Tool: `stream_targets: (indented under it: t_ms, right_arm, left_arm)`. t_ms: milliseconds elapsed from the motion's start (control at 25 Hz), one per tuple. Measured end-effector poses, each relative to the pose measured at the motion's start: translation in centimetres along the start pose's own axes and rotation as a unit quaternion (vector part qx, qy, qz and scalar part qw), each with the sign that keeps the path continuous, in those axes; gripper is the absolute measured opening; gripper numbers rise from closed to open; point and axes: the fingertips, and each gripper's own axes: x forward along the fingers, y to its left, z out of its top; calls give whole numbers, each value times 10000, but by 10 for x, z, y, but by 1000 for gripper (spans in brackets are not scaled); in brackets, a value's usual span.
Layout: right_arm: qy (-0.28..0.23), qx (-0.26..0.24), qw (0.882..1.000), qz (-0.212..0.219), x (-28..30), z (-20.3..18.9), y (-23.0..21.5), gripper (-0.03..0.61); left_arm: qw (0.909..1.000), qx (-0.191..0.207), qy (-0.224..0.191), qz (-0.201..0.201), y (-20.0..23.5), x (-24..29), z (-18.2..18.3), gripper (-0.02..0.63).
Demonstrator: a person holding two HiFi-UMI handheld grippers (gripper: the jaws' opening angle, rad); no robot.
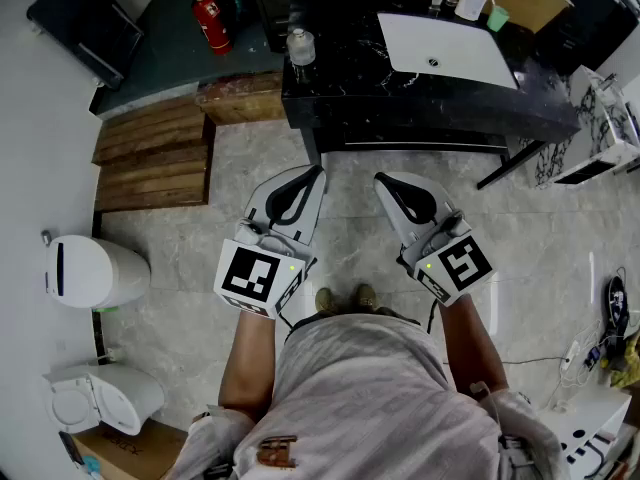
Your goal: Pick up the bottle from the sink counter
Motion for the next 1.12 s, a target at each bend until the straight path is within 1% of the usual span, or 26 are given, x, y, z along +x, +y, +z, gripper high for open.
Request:
stream_targets:
  t_ms: [440,920,1120]
  right_arm:
    - [-60,107,9999,-2,9,3,8,1]
    - [26,48,9999,-118,32,2,16,2]
    - [29,1,9998,-195,45,5,20,0]
  left_arm:
    - [10000,-24,-50,3,10,-9,1,2]
    - [9998,-127,-151,-23,38,-17,3,2]
    - [9997,-92,-186,-102,53,-20,3,2]
